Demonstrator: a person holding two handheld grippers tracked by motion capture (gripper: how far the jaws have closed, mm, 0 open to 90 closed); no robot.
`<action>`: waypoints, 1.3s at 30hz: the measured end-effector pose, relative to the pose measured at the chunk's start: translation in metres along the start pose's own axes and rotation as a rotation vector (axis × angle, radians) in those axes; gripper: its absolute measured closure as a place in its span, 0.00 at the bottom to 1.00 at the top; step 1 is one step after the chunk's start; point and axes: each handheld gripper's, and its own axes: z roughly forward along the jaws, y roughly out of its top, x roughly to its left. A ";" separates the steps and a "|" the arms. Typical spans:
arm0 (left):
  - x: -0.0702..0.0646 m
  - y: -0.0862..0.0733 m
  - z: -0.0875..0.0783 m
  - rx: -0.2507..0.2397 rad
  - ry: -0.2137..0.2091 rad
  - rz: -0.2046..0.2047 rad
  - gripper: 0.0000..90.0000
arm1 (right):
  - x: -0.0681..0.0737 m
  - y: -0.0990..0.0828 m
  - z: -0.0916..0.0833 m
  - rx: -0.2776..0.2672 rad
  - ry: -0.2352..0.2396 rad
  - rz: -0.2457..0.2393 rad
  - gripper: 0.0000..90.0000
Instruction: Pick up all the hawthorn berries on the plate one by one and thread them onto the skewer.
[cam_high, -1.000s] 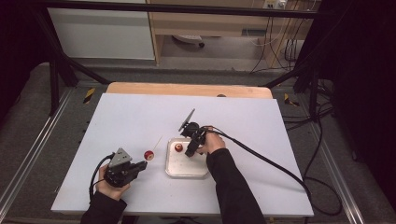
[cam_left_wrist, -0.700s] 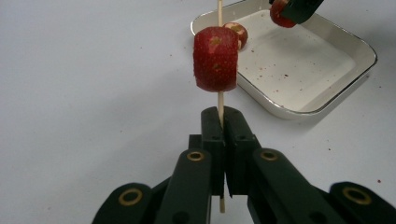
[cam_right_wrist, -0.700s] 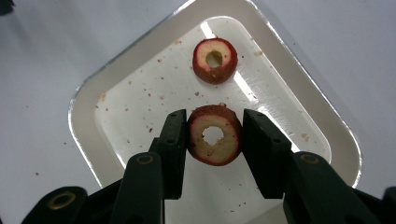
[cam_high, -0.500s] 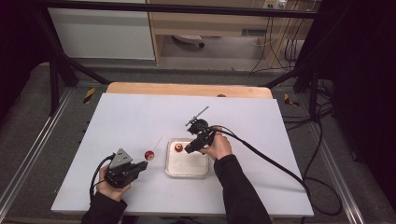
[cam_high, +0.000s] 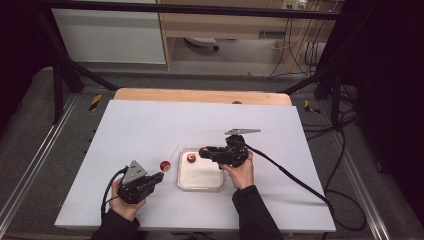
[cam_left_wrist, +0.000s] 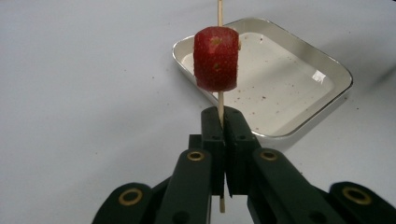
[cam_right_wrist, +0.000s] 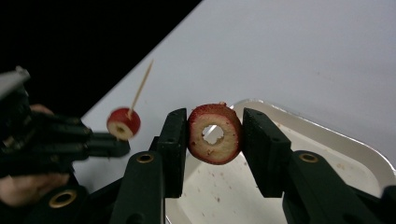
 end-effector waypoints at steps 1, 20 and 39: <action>-0.001 0.001 0.000 -0.001 0.000 -0.001 0.98 | -0.001 -0.002 -0.001 -0.028 0.016 0.022 0.69; -0.034 0.013 0.009 -0.040 -0.003 -0.048 0.98 | 0.005 -0.008 0.001 -0.425 0.065 0.131 0.69; -0.061 0.039 0.028 -0.074 -0.031 -0.110 0.98 | 0.005 0.001 -0.007 -0.592 0.069 0.121 0.69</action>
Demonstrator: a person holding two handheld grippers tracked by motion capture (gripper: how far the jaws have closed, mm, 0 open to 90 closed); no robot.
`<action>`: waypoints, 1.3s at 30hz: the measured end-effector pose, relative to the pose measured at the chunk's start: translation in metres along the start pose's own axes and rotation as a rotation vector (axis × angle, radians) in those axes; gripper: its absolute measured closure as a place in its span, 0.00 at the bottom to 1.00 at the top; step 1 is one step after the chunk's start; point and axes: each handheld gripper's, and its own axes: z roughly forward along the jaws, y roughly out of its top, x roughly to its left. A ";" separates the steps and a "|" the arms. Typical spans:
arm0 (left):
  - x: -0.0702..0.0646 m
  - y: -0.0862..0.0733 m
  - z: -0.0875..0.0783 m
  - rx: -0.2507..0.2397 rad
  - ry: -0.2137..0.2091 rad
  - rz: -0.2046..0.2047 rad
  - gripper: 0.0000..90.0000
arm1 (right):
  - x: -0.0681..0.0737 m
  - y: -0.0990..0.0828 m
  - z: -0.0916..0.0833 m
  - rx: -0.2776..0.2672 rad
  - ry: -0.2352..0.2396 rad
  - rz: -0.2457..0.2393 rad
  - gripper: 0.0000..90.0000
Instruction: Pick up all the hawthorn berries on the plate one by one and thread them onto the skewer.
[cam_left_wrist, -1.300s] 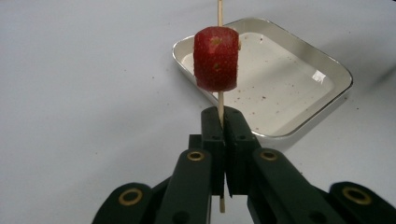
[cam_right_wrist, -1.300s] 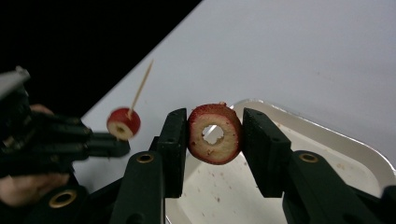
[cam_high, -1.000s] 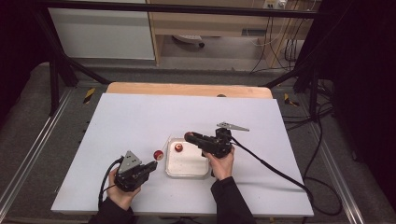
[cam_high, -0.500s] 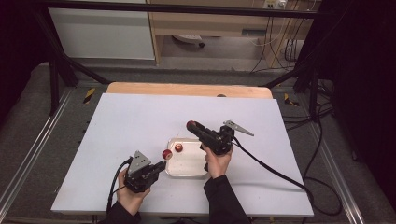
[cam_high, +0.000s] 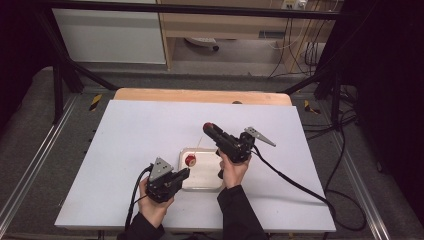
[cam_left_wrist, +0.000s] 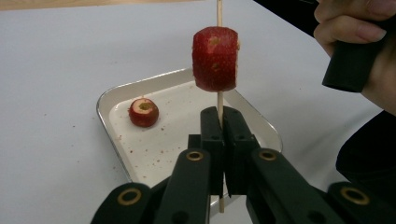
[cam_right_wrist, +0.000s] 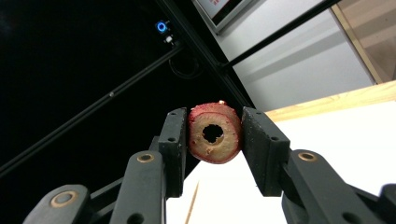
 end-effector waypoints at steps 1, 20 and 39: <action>0.000 0.000 0.001 0.001 -0.001 0.001 0.98 | 0.000 0.000 0.000 -0.006 0.001 0.000 0.69; -0.004 0.005 0.004 -0.010 -0.001 -0.006 0.98 | -0.002 -0.006 0.002 -0.005 0.020 0.019 0.69; -0.003 0.006 0.004 -0.023 0.007 -0.012 0.98 | -0.001 -0.007 0.002 0.013 0.033 0.041 0.70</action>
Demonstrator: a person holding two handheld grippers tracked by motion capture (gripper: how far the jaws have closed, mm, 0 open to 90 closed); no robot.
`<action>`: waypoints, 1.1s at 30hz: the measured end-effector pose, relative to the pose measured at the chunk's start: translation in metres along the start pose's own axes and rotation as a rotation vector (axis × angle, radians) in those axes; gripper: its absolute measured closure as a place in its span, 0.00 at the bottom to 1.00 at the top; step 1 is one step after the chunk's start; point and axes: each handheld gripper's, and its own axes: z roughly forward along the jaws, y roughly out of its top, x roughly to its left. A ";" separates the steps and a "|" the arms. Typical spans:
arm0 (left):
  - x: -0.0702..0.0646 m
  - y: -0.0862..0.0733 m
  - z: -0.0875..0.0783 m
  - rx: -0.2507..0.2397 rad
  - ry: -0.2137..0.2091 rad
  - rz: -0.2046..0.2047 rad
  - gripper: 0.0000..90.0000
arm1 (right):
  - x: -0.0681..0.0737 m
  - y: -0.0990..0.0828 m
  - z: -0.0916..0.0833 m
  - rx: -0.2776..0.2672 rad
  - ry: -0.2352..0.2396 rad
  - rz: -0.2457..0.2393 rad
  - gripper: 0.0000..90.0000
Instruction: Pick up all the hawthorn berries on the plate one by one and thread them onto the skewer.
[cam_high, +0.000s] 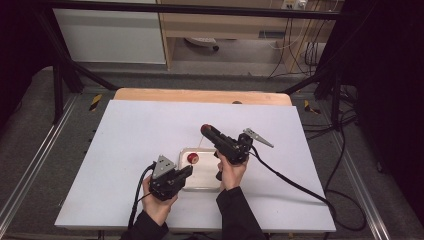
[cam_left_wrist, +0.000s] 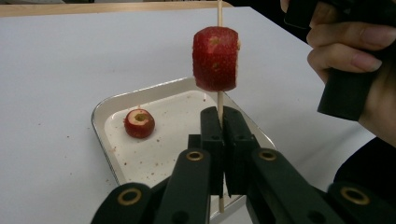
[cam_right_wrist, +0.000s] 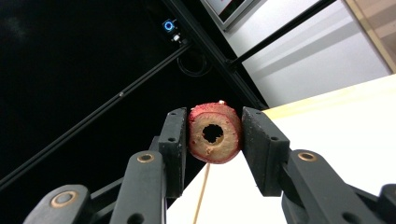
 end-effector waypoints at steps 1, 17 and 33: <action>0.000 0.000 0.000 -0.003 0.002 0.000 0.98 | 0.000 -0.001 0.000 0.002 -0.002 -0.001 0.69; 0.000 0.007 0.007 -0.010 0.008 -0.017 0.98 | 0.003 -0.014 -0.001 0.046 0.012 0.015 0.70; 0.007 0.013 0.014 -0.015 -0.011 -0.006 0.98 | 0.005 -0.025 -0.003 0.096 0.001 -0.009 0.69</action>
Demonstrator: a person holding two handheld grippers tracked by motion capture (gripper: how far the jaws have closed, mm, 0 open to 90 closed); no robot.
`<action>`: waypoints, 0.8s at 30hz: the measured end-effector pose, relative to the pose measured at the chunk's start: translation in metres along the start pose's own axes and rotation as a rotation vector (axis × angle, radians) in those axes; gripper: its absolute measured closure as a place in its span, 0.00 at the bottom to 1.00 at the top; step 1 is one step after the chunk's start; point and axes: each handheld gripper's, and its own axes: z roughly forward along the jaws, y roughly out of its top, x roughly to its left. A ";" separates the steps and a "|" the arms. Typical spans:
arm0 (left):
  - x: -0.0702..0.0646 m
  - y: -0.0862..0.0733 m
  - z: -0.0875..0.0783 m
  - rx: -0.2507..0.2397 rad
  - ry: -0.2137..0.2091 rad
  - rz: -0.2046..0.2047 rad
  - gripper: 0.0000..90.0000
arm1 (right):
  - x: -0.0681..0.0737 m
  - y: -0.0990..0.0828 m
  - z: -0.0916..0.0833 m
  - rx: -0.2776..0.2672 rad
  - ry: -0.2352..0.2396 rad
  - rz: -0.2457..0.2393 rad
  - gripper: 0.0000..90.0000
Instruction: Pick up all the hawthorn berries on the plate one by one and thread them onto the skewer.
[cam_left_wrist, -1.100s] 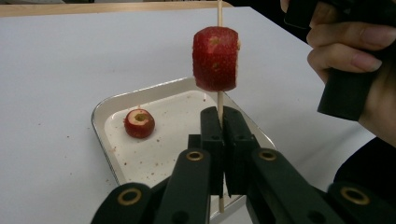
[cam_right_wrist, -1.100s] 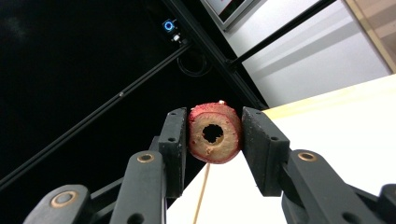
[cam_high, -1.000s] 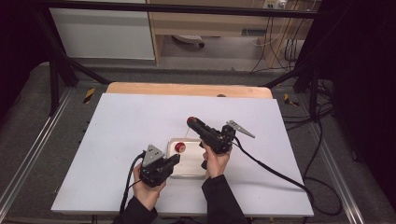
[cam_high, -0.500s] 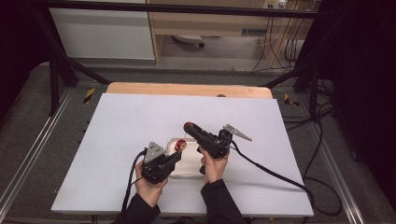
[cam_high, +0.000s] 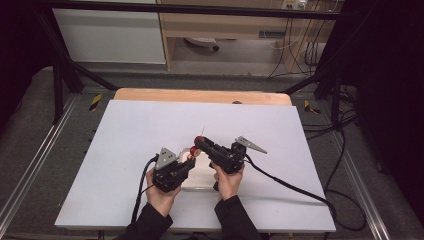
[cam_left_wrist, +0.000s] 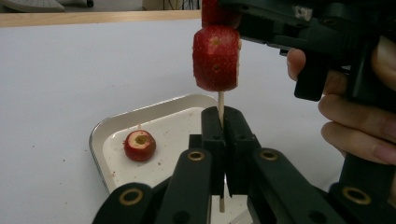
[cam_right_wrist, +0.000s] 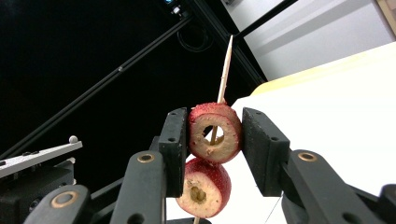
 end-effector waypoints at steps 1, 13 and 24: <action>0.001 0.000 0.000 0.003 -0.005 0.002 0.98 | 0.000 0.000 0.000 0.000 0.001 0.001 0.69; 0.023 -0.008 -0.016 0.053 -0.013 0.086 0.97 | -0.005 0.011 -0.014 0.143 -0.047 -0.116 0.37; 0.052 -0.032 -0.041 0.123 -0.007 0.144 0.97 | -0.016 0.009 -0.026 0.450 -0.137 -0.245 0.11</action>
